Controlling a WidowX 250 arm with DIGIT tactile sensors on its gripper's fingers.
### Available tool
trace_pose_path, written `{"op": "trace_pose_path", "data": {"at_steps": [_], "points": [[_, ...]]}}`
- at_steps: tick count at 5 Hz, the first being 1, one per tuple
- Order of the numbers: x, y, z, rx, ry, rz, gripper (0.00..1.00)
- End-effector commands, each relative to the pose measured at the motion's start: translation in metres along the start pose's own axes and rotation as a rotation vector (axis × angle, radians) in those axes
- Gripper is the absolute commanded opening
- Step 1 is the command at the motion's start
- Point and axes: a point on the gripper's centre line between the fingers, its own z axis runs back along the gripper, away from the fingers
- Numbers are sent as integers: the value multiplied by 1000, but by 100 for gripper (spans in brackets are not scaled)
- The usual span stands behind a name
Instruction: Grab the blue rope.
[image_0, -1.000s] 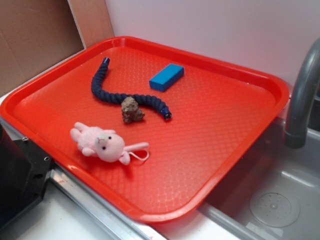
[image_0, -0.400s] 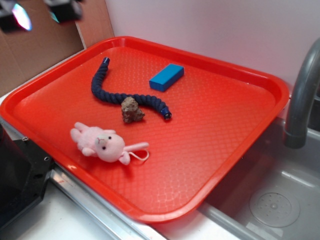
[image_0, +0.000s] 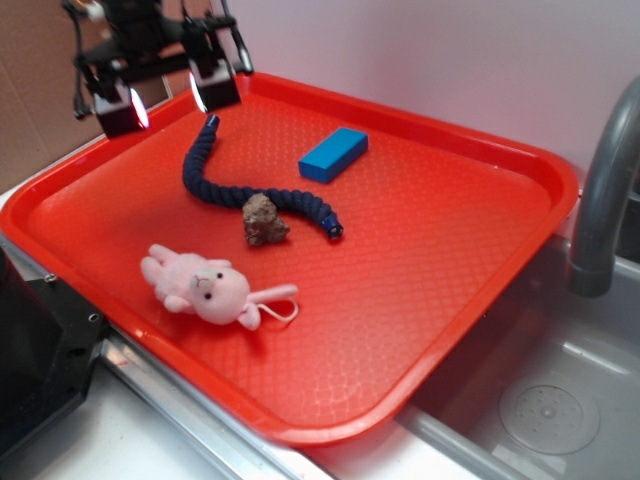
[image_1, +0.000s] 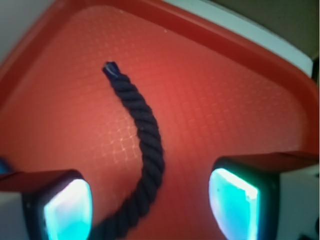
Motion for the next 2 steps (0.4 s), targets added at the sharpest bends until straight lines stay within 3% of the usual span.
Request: {"op": "trace_pose_path", "data": {"at_steps": [1,2], "points": [[8,8,-40,31,-17,46,100],[8,15,-50,48,4,84,82]]}}
